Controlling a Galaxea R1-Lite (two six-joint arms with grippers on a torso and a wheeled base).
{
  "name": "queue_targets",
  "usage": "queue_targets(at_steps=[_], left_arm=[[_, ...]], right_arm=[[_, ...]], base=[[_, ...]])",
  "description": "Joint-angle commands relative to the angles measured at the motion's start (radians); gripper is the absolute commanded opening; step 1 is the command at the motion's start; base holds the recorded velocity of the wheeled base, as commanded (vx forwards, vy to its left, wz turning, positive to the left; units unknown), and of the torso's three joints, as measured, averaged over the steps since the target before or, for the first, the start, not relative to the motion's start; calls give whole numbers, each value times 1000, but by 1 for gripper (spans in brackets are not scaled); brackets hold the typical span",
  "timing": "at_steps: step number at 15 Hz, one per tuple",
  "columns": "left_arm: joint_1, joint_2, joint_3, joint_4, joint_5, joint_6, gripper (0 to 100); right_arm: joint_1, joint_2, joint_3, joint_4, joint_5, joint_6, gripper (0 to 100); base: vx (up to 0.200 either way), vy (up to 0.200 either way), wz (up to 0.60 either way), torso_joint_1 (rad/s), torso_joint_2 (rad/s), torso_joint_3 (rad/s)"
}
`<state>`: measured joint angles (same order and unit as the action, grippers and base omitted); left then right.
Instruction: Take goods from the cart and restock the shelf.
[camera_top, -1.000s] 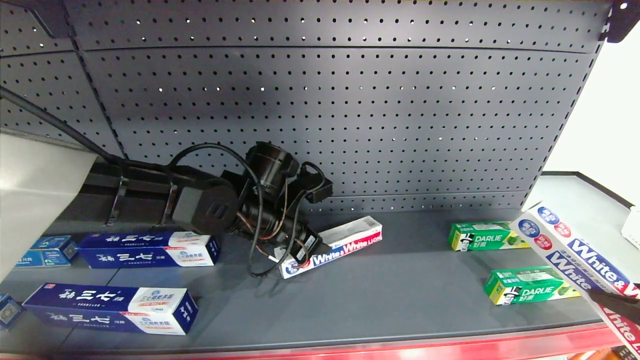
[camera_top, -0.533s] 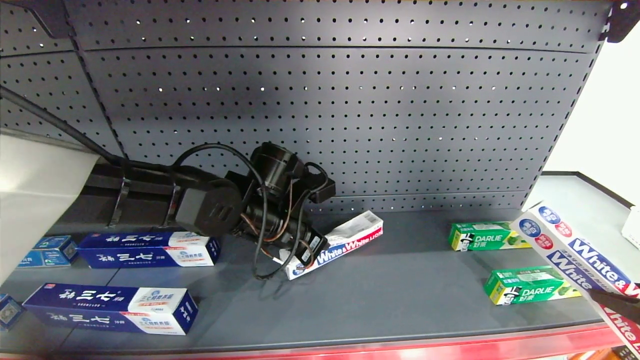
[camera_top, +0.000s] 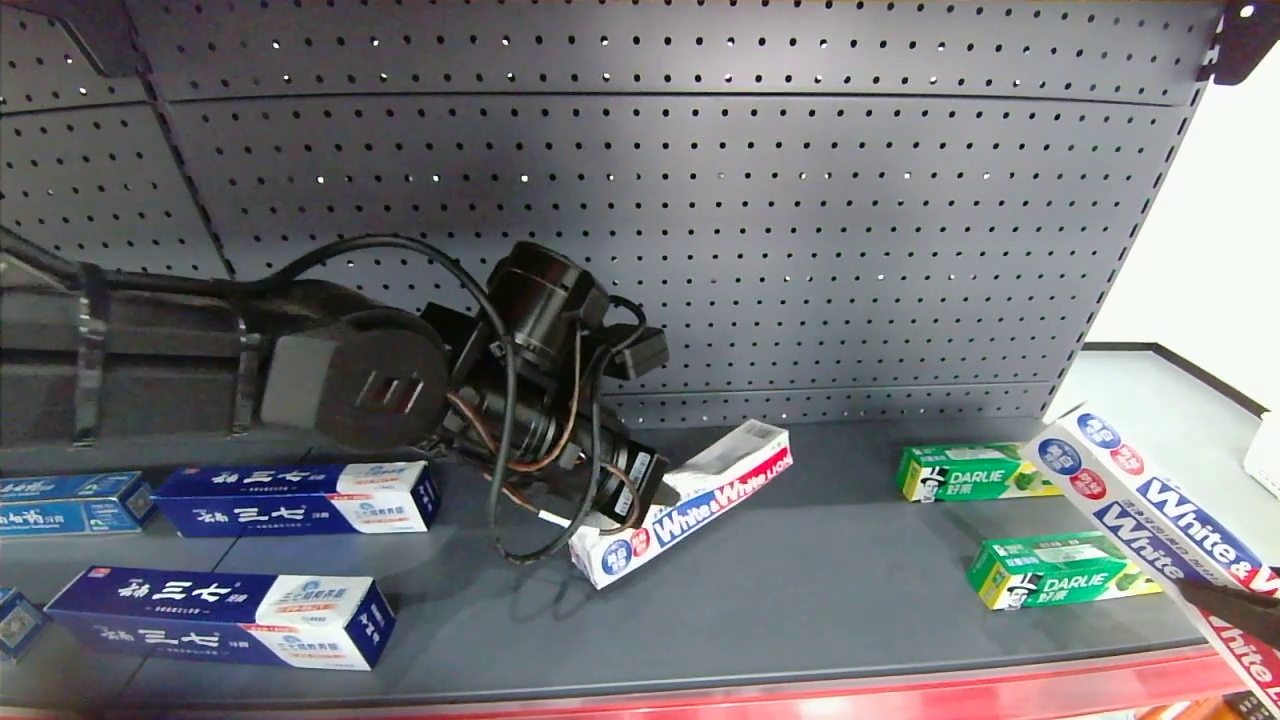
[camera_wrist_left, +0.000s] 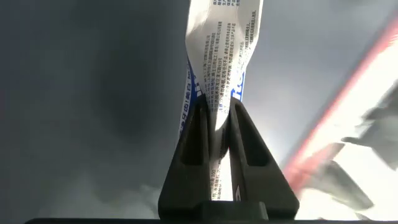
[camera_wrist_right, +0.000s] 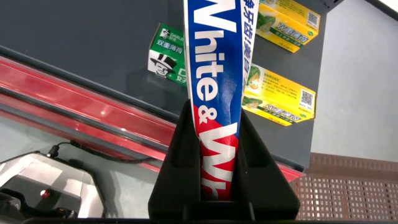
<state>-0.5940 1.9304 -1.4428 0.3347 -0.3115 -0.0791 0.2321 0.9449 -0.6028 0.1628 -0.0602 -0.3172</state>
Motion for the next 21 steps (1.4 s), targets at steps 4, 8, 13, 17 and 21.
queue_targets(at_steps=[4, 8, 13, 17, 21], left_arm=[[-20, -88, -19, 99, -37, -90, 0], [-27, -97, -22, 112, -103, -251, 0], [-44, -97, -8, 107, -190, -458, 0], [-46, -87, 27, 89, -195, -479, 0], [-30, -87, 117, 49, -268, -475, 0]], right_arm=[[1, -5, -2, 0, -1, 0, 0], [0, -6, 0, 0, -1, 0, 0], [-8, -8, -2, 0, -1, 0, 0], [-10, -8, -3, -2, -1, 0, 0], [-10, -8, -2, 0, -1, 0, 0]], base=[[0, 0, 0, 0, 0, 0], [0, 0, 0, 0, 0, 0], [0, 0, 0, 0, 0, 0], [0, 0, 0, 0, 0, 0], [0, 0, 0, 0, 0, 0]])
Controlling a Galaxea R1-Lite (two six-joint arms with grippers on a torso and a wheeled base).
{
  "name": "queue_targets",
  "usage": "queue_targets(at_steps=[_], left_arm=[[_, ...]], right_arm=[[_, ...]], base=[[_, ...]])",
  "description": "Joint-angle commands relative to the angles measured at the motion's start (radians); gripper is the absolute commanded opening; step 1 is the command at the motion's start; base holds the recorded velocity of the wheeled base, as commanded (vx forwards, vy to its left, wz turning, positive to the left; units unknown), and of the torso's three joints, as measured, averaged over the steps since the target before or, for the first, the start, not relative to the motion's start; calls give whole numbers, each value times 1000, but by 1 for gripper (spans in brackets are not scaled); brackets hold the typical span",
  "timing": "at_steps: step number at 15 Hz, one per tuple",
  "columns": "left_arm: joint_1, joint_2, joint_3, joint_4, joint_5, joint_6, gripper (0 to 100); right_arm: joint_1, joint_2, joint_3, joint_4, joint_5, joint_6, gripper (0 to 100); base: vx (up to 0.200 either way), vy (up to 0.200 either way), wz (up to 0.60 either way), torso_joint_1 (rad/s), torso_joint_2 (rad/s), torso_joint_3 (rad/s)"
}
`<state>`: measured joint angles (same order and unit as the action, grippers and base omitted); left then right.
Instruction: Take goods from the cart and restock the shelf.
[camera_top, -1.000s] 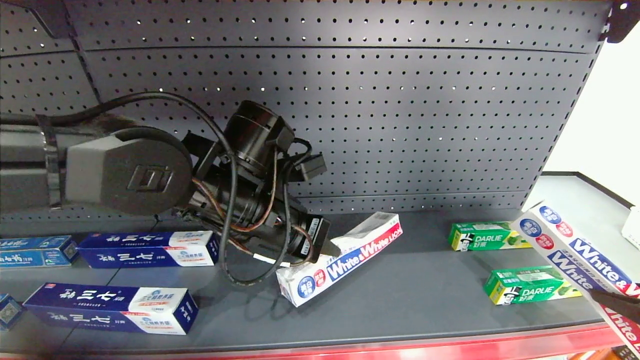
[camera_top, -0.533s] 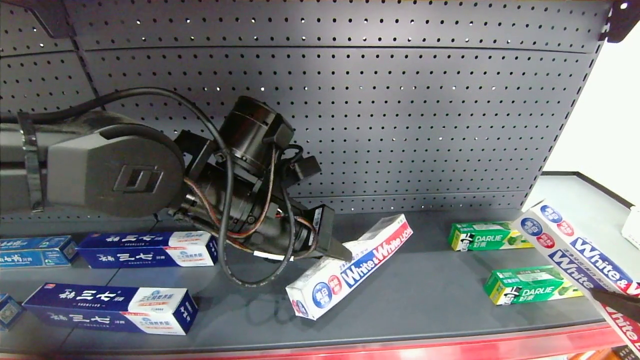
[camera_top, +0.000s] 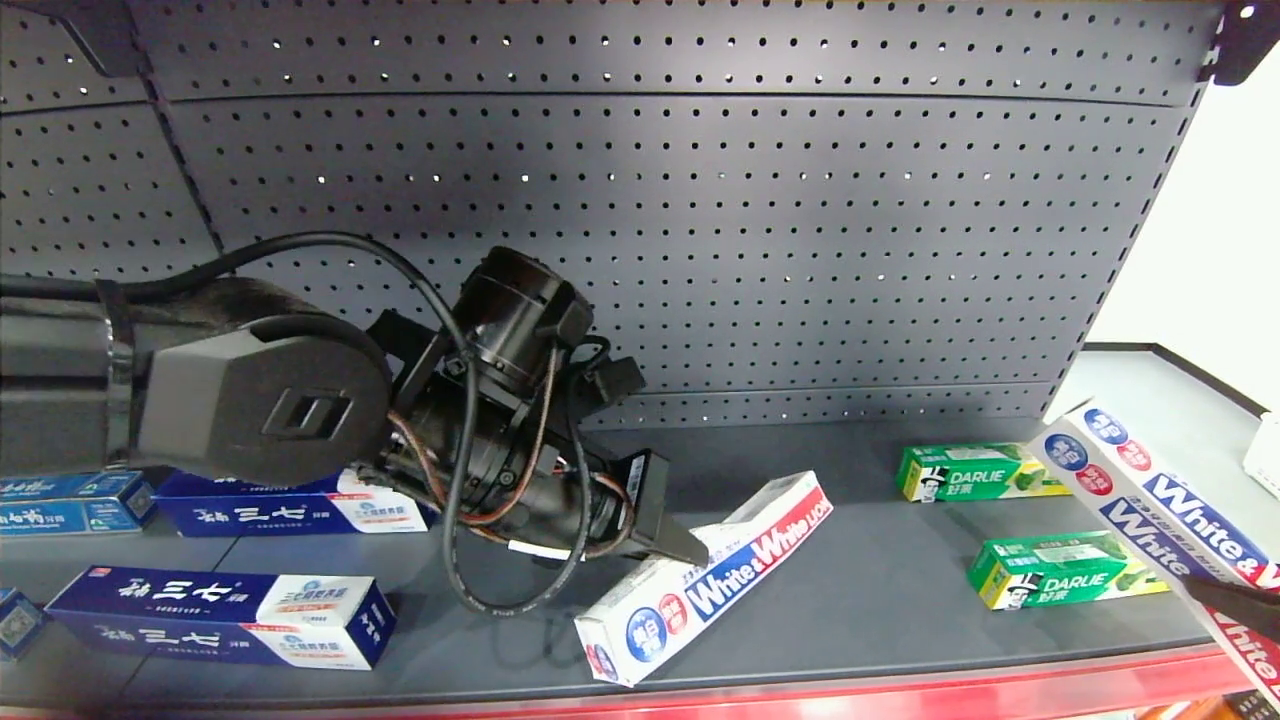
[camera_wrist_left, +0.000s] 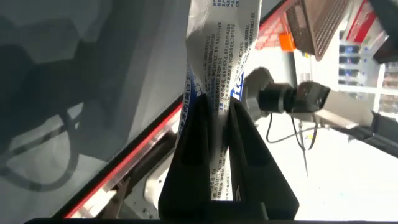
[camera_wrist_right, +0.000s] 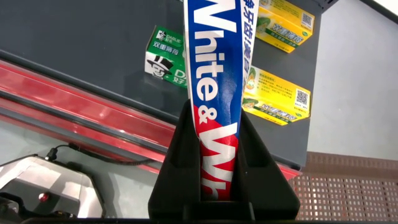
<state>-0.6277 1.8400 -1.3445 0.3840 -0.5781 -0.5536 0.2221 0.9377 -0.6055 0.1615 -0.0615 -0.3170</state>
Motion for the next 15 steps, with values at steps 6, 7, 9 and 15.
queue_targets(at_steps=[6, 7, 9, 15], left_arm=[[48, 53, 15, -2, -22, -2, 0], [59, 68, 15, -2, -22, -2, 0], [68, 93, 15, -4, -22, 0, 0], [97, 142, 10, -4, -20, -3, 0]], right_arm=[[0, 0, 0, 0, -12, -1, 0], [0, 1, 0, 0, -12, -1, 0], [0, 0, 0, 0, -14, -1, 0], [0, 6, 1, 0, -12, -1, 0]], base=[[0, 0, 0, 0, 0, 0], [0, 0, 0, 0, 0, 0], [0, 0, 0, 0, 0, 0], [0, 0, 0, 0, 0, 0]])
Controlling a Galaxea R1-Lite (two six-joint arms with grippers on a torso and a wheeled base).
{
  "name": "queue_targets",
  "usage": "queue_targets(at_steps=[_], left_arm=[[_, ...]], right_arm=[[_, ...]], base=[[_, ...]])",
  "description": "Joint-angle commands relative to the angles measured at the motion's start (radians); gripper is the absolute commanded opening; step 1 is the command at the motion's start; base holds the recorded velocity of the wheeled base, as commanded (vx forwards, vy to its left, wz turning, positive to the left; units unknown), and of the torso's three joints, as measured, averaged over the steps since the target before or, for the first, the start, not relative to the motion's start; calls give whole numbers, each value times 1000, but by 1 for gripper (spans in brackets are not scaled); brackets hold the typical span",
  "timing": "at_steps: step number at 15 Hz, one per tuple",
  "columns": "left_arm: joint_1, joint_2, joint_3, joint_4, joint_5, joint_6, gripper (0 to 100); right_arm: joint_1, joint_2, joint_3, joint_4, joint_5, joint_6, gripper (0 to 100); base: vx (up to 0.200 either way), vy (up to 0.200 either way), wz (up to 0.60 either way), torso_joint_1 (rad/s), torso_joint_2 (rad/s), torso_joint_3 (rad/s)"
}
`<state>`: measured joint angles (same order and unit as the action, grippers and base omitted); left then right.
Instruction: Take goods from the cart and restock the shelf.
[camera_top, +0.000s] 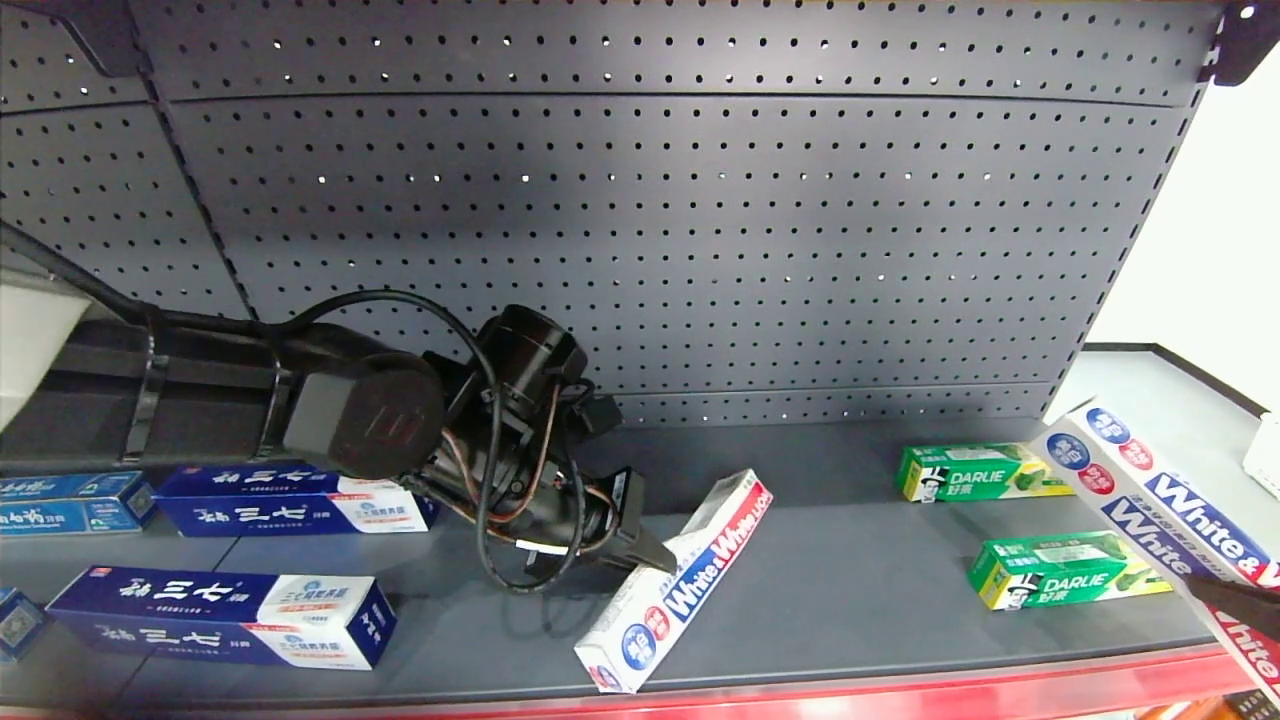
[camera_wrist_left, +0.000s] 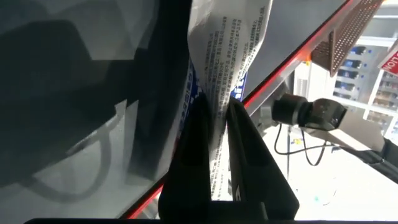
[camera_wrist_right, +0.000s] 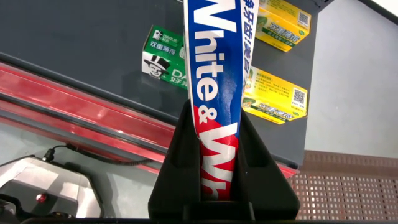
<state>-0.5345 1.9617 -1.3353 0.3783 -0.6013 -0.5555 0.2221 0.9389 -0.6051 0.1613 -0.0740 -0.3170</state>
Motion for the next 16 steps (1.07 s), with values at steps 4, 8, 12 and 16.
queue_targets(at_steps=[4, 8, 12, 16], left_arm=[[18, 25, 2, 2, 3, 0, 100], [19, 20, 5, -13, 6, 0, 100], [16, -20, -1, -30, 49, 2, 100], [1, -70, 7, -27, 129, 82, 100]], right_arm=[[0, 6, 1, 0, 0, -1, 0], [0, 6, 2, 0, 0, -1, 0], [2, 8, 2, 0, 2, -1, 0], [3, 8, -1, 0, 2, -1, 0]], base=[[0, 0, 0, 0, 0, 0], [0, 0, 0, 0, 0, 0], [0, 0, 0, 0, 0, 0], [0, 0, 0, 0, 0, 0]])
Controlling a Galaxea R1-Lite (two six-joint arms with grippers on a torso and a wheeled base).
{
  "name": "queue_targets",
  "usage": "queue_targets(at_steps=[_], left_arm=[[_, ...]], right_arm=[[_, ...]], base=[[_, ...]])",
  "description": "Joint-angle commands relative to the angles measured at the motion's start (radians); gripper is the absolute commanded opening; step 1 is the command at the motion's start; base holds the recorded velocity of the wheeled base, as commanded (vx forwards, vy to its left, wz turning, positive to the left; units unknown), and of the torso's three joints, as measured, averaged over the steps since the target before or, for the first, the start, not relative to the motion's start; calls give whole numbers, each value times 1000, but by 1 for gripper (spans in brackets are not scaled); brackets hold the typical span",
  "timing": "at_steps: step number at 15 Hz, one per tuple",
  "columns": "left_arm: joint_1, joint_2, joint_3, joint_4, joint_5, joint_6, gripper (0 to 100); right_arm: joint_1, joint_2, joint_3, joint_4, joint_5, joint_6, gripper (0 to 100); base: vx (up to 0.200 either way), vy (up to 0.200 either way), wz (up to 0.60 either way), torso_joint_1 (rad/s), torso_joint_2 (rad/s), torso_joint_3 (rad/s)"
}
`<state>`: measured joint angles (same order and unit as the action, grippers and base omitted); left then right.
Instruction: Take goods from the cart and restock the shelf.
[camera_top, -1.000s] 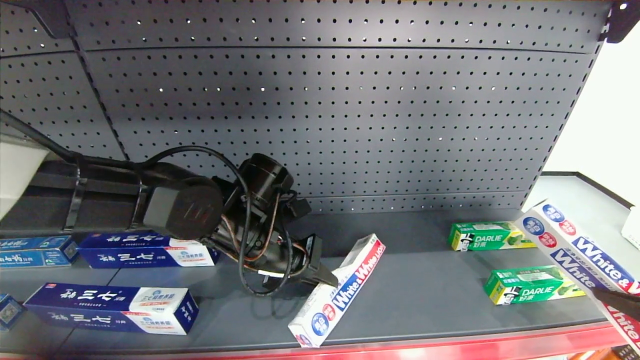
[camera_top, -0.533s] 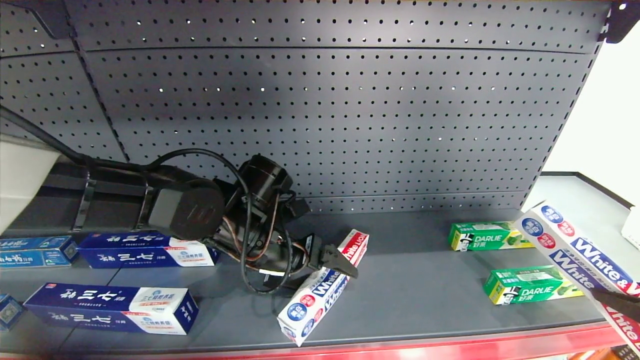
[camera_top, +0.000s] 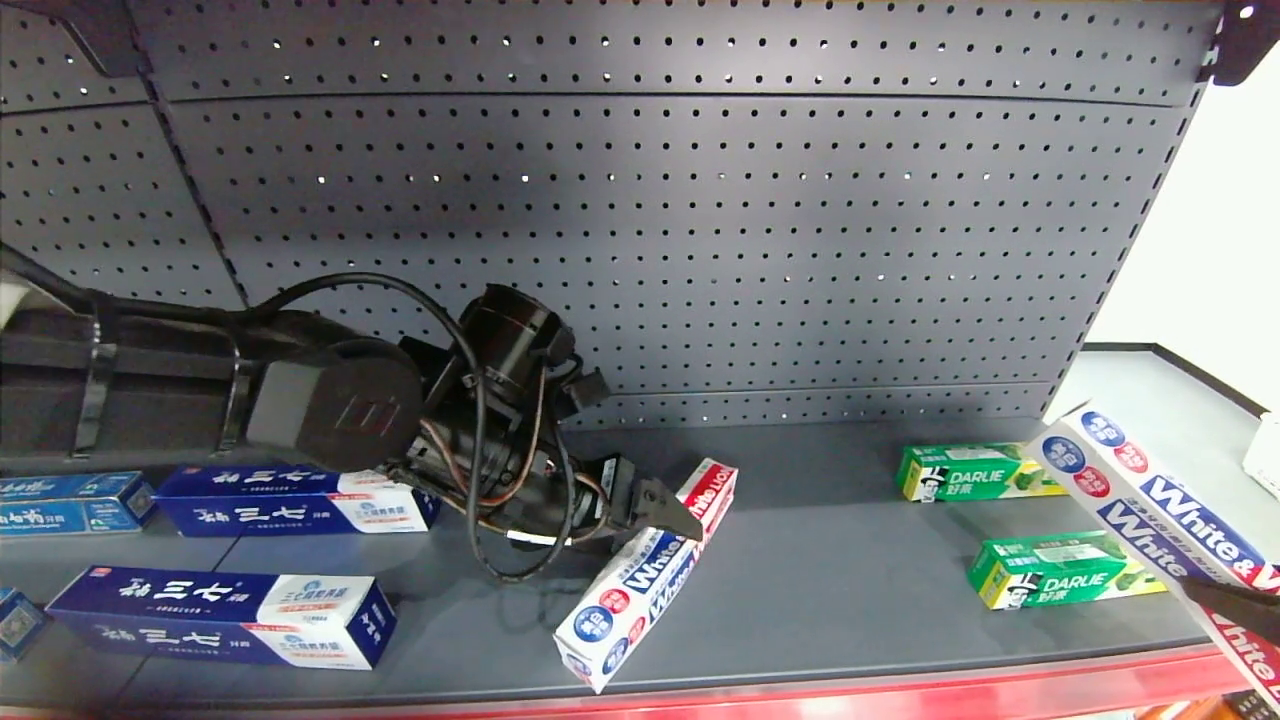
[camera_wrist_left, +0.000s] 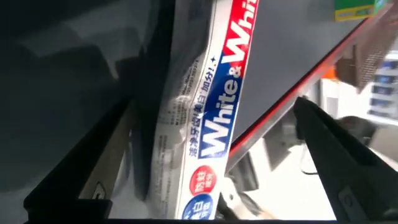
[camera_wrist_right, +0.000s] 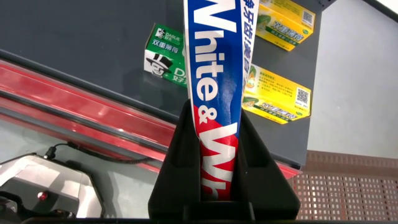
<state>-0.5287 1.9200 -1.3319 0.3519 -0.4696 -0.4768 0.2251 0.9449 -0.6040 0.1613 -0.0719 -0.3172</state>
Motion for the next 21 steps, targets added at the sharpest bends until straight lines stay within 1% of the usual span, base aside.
queue_targets(at_steps=[1, 2, 4, 6, 8, 9, 11, 12, 13, 14, 15, 16, 18, 21], left_arm=[[-13, -36, 5, 1, 25, 17, 100], [-25, -47, 5, 1, 63, 37, 100], [-56, -61, 7, 2, 146, 87, 100], [-83, -61, 7, 2, 221, 110, 100], [-137, -64, 8, 2, 304, 116, 100], [-146, -64, 7, 2, 315, 116, 100], [-189, -65, 10, 2, 382, 118, 100], [-200, -64, 10, 1, 405, 116, 100], [-211, -62, 10, -1, 459, 122, 100], [-211, -55, 19, -1, 505, 159, 100], [-206, -52, 39, -1, 537, 222, 100], [-203, -53, 66, -2, 539, 277, 100], [-203, -44, 65, -5, 543, 291, 100], [-201, -13, 20, -8, 542, 294, 100]], right_arm=[[0, 2, -2, 0, 0, 0, 0], [0, 2, -2, 0, 0, 0, 0], [3, 2, -3, 0, -2, 0, 0], [3, 3, -10, 1, -2, 0, 0], [3, 3, -10, 1, -3, 0, 0], [3, 3, -10, 1, -3, 0, 0], [2, 2, -10, 1, -3, 0, 0], [2, 2, -11, 0, -3, 0, 0], [2, 2, -10, 0, -3, 0, 0], [2, 0, -10, 0, -3, 0, 0], [2, 0, -10, 0, -3, 0, 0], [2, 0, -10, 0, -3, 0, 0], [0, -1, -10, 1, -3, 0, 0], [2, -1, -8, 0, -3, 0, 0]], base=[[0, 0, 0, 0, 0, 0], [0, 0, 0, 0, 0, 0], [0, 0, 0, 0, 0, 0], [0, 0, 0, 0, 0, 0], [0, 0, 0, 0, 0, 0], [0, 0, 0, 0, 0, 0], [0, 0, 0, 0, 0, 0], [0, 0, 0, 0, 0, 0], [0, 0, 0, 0, 0, 0], [0, 0, 0, 0, 0, 0], [0, 0, 0, 0, 0, 0], [0, 0, 0, 0, 0, 0], [0, 0, 0, 0, 0, 0], [0, 0, 0, 0, 0, 0]])
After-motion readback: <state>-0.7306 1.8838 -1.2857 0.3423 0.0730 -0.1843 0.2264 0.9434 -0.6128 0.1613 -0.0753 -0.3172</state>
